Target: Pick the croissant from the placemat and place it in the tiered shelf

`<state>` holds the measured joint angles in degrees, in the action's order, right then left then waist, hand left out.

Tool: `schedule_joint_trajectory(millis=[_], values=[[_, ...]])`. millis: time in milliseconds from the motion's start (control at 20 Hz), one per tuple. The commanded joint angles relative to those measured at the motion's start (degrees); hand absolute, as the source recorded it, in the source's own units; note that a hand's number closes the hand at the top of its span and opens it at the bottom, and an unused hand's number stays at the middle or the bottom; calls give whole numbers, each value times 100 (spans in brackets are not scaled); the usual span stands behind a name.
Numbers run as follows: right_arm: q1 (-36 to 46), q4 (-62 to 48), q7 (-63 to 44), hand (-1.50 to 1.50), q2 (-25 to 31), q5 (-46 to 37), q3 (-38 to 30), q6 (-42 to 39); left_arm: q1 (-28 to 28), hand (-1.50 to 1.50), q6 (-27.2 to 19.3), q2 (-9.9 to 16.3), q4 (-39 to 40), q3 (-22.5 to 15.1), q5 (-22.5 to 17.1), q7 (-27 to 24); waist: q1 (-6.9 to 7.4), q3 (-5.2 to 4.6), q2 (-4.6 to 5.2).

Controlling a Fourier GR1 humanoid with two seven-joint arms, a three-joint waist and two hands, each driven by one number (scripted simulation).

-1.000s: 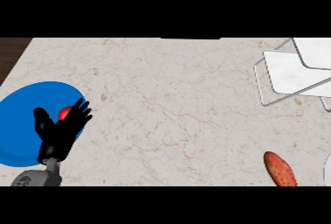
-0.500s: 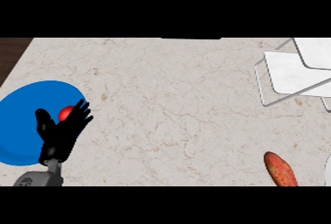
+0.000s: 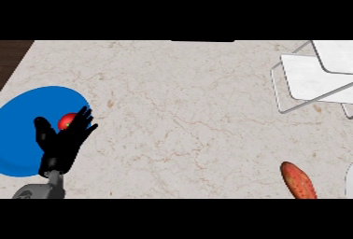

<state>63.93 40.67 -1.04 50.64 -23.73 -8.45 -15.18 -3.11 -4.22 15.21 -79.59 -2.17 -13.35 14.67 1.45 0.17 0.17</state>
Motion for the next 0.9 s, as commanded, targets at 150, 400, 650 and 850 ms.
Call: schedule_joint_trajectory(millis=[150, 400, 650, 850], values=[[216, -617, 580, 150, 104, -225, -65, -39, 242, 0, -102, 19, -479, -7, 57, 501, -2, -13, 5], [479, -709, -34, 150, -250, -219, -213, 290, 28, 0, 149, 49, 80, 177, -27, 260, -33, -19, 6], [678, -1039, -197, -150, -140, 277, -816, 319, -162, 0, -194, -216, 83, -20, 239, 415, -60, -16, 1], [744, -1095, -327, -150, -256, 793, -1328, 434, 56, 0, 200, -85, 367, 244, 20, -26, -76, -19, -6]])
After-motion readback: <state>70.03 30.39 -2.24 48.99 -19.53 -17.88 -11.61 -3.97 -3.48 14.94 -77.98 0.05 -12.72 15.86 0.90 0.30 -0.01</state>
